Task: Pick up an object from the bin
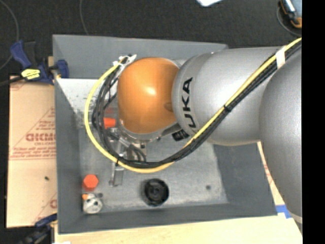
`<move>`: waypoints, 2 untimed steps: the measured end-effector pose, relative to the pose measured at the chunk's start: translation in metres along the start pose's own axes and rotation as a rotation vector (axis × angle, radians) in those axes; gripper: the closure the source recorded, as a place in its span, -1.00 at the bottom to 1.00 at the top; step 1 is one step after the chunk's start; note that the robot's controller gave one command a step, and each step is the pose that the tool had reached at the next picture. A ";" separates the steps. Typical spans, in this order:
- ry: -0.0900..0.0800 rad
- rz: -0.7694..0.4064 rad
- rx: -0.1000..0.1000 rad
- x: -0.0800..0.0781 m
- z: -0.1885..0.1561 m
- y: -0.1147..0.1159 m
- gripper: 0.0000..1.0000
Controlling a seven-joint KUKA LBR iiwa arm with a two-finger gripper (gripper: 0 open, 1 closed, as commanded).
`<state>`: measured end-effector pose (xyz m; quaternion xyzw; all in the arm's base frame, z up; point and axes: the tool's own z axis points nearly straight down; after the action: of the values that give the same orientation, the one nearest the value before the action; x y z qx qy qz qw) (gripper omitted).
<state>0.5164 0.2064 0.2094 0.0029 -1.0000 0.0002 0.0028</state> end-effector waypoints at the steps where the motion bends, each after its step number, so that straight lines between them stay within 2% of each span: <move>1: -0.008 0.006 -0.002 -0.002 -0.005 -0.001 -1.00; 2: -0.006 -0.150 0.000 -0.007 0.062 -0.042 -1.00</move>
Offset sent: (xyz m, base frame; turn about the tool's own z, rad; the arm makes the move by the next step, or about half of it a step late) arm 0.0081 -0.0601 -0.0945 -0.2190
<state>0.5235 0.1647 0.1476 0.0777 -0.9970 -0.0002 -0.0003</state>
